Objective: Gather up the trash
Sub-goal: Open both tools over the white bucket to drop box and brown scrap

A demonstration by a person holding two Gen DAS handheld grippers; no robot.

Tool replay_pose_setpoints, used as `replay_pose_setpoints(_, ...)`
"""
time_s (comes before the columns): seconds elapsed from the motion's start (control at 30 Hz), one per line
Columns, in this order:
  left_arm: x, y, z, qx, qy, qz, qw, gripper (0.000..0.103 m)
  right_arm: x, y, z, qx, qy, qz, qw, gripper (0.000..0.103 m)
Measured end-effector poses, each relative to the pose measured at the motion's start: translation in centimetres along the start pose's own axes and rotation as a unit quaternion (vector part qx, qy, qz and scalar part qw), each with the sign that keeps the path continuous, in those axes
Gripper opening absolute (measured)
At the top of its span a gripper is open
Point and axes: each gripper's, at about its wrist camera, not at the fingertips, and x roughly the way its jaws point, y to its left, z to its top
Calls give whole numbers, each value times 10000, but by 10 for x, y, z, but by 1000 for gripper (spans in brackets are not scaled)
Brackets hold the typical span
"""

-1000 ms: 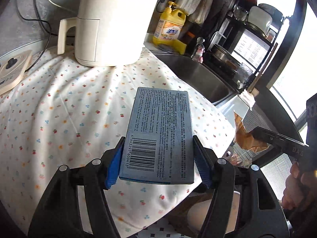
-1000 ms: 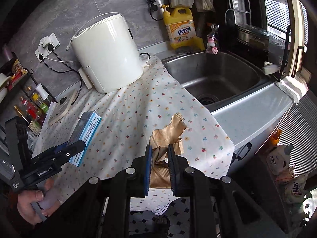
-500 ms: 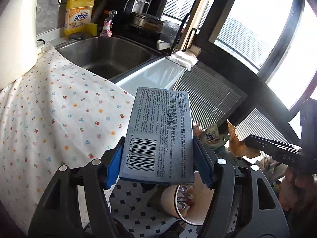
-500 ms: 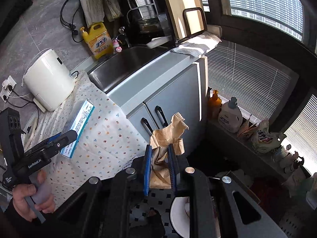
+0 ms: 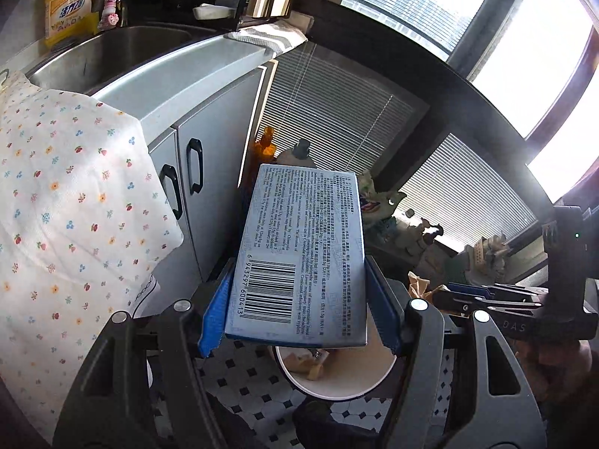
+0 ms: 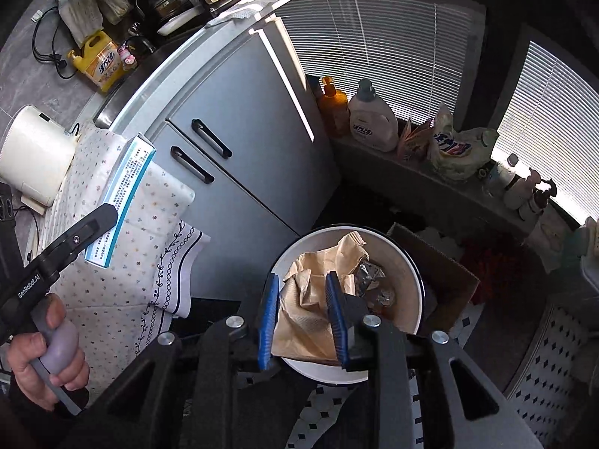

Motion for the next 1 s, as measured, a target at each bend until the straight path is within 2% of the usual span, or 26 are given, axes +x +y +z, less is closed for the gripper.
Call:
replay_pose_setpoints(0.03, 4, -3, -3, -7, 60, -13, 10000, 65, 2, -4, -3, 4, 50, 7, 10000, 35)
replay_pose_setpoints(0.1, 13, -8, -9, -11, 178, -28, 9998, 65, 6, -12, -8, 4, 99, -26, 9999, 48)
replay_pose_setpoints(0.17, 21, -14, -16, 4, 296, -23, 9996, 65, 9, -20, -13, 37, 166, -50, 9998, 53)
replay_pose_setpoints(0.47, 57, -40, -43, 14, 693, -87, 9976, 65, -12, -43, -18, -3, 87, -195, 9998, 61)
replay_pose_setpoints(0.77, 99, -79, -71, -43, 1030, -269, 9943, 66, -36, -87, -26, -32, 21, -408, 9992, 64)
replay_pose_setpoints(0.8, 103, -82, -73, -81, 1077, -353, 9935, 67, -37, -92, -27, -34, 23, -421, 9991, 64)
replay_pose_setpoints(0.83, 107, -86, -75, -102, 1112, -434, 9928, 75, -38, -96, -28, -40, 23, -437, 9990, 64)
replay_pose_setpoints(0.9, 109, -92, -78, -114, 1046, -397, 9937, 83, -40, -103, -29, -49, 29, -470, 9989, 64)
replay_pose_setpoints(1.0, 107, -95, -77, -217, 965, -350, 9945, 87, -44, -109, -30, -72, 20, -479, 9988, 64)
